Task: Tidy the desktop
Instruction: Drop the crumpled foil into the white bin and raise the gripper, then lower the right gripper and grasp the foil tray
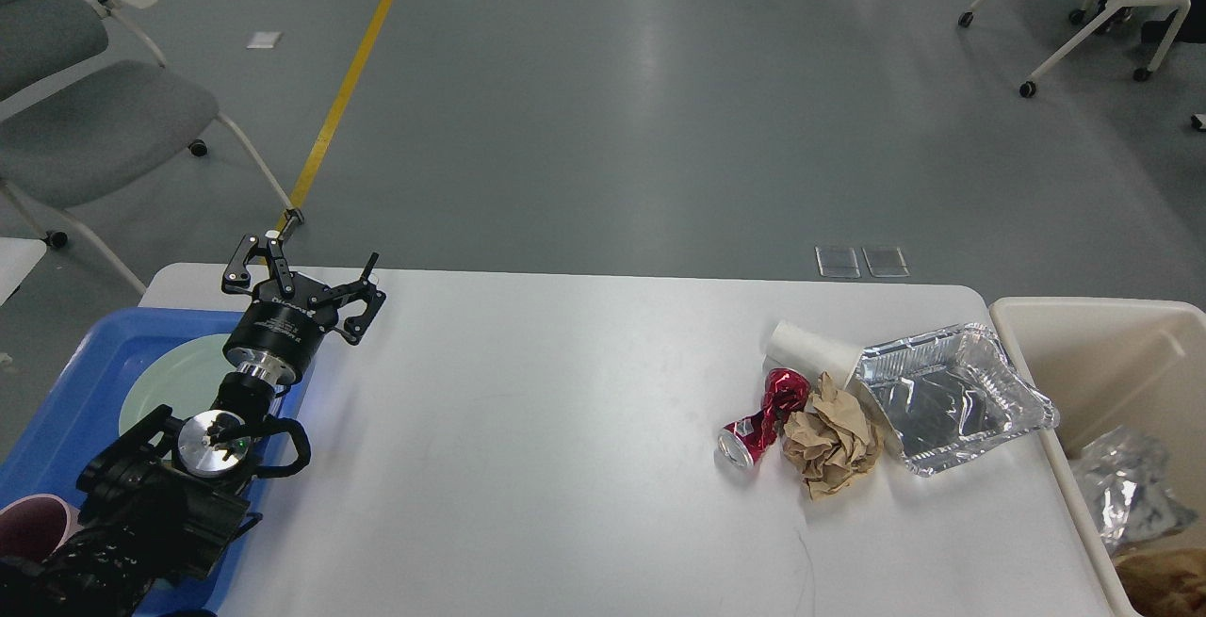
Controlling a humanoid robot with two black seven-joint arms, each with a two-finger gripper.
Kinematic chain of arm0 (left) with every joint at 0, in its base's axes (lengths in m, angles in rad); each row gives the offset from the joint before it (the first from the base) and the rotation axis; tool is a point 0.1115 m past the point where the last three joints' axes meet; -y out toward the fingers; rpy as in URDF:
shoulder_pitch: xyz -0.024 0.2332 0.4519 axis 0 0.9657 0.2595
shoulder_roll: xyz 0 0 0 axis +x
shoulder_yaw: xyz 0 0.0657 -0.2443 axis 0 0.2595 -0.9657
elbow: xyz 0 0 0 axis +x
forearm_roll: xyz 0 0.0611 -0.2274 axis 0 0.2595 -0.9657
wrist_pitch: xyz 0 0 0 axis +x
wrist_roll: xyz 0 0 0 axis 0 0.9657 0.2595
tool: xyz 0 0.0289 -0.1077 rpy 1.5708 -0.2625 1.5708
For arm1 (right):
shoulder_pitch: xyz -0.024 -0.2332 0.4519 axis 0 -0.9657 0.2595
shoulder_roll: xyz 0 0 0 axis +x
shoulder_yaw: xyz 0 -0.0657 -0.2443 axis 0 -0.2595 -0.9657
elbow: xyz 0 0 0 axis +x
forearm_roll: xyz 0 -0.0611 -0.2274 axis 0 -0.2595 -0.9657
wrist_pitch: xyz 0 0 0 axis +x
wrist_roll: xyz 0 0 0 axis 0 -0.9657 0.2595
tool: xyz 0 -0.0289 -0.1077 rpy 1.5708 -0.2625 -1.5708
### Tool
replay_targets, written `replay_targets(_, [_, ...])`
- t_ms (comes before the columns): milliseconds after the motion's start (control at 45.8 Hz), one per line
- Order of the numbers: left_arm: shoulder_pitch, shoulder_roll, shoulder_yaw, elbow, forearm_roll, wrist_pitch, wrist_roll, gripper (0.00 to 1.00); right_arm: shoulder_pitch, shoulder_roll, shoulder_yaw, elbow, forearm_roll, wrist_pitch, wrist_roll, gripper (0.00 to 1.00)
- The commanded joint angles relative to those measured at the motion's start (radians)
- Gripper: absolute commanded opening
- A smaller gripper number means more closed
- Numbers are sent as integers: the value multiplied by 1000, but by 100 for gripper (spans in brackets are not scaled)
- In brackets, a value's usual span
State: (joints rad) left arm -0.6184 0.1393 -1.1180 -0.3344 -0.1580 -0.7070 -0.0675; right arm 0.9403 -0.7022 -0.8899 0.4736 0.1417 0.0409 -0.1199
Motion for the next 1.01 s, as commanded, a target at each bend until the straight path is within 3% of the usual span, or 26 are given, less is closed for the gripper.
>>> replay_targets(0, [-1, 0, 0, 0, 0, 0, 0, 96, 57, 30, -7, 19, 2, 10, 0, 100])
replay_targets(197, [0, 0, 0, 0, 0, 0, 0, 96, 378, 56, -108, 201, 7, 22, -1, 100])
replay_targets(350, [0, 0, 0, 0, 0, 0, 0, 96, 629, 141, -268, 327, 7, 66, -1, 100])
replay_targets(743, [0, -1, 0, 0, 0, 1, 0, 96, 1124, 306, -356, 557, 9, 595, 0, 100])
replay_targets(983, [0, 0, 0, 0, 0, 0, 0, 96, 1313, 314, -357, 686, 9, 818, 0, 100])
